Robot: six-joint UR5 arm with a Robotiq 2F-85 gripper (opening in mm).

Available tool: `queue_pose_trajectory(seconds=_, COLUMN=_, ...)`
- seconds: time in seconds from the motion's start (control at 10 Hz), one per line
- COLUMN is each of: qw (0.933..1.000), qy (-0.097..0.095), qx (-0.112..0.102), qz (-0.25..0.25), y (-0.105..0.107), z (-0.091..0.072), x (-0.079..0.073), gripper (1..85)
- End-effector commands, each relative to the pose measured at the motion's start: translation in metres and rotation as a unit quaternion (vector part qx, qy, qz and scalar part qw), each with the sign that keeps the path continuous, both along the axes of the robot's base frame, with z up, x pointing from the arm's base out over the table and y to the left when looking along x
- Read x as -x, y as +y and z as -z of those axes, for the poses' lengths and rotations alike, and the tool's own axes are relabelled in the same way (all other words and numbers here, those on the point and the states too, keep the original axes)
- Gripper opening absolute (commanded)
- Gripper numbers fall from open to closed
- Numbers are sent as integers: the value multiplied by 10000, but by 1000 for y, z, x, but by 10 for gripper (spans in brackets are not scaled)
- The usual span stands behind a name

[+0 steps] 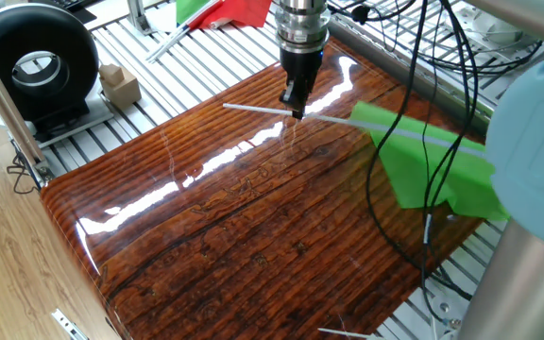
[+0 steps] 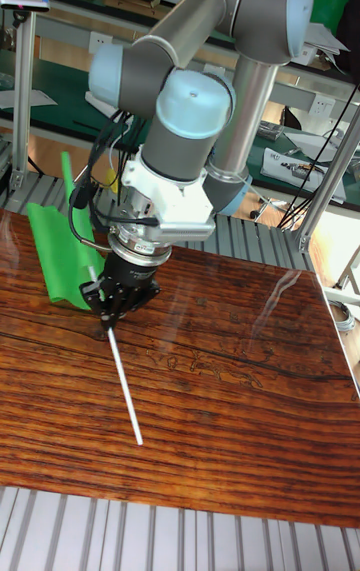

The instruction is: Wave the flag

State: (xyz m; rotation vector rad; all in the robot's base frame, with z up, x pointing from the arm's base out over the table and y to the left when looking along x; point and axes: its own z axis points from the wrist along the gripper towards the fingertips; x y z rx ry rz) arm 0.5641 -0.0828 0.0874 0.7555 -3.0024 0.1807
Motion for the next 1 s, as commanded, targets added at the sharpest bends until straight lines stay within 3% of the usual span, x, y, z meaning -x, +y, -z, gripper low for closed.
queue_pose_trajectory(seconds=0.0, qw=9944, qy=-350, qx=641, qz=-767, y=-29, z=-9, x=-25, gripper=10)
queue_pose_trajectory(seconds=0.2, qw=9786, qy=-609, qx=1273, qz=-1495, y=-56, z=-21, x=-49, gripper=10)
queue_pose_trajectory(seconds=0.3, qw=9657, qy=-732, qx=1599, qz=-1912, y=-67, z=-29, x=-63, gripper=10)
queue_pose_trajectory(seconds=0.4, qw=9535, qy=-812, qx=1864, qz=-2226, y=-76, z=-37, x=-73, gripper=10)
queue_pose_trajectory(seconds=0.5, qw=9487, qy=-819, qx=1971, qz=-2334, y=-79, z=-40, x=-76, gripper=10)
queue_pose_trajectory(seconds=0.6, qw=9488, qy=-803, qx=1976, qz=-2330, y=-80, z=-40, x=-76, gripper=10)
queue_pose_trajectory(seconds=0.7, qw=9577, qy=-754, qx=1795, qz=-2118, y=-75, z=-35, x=-69, gripper=10)
queue_pose_trajectory(seconds=0.8, qw=9721, qy=-701, qx=1429, qz=-1724, y=-64, z=-26, x=-58, gripper=10)
queue_pose_trajectory(seconds=0.9, qw=9824, qy=-632, qx=1124, qz=-1354, y=-54, z=-20, x=-48, gripper=10)
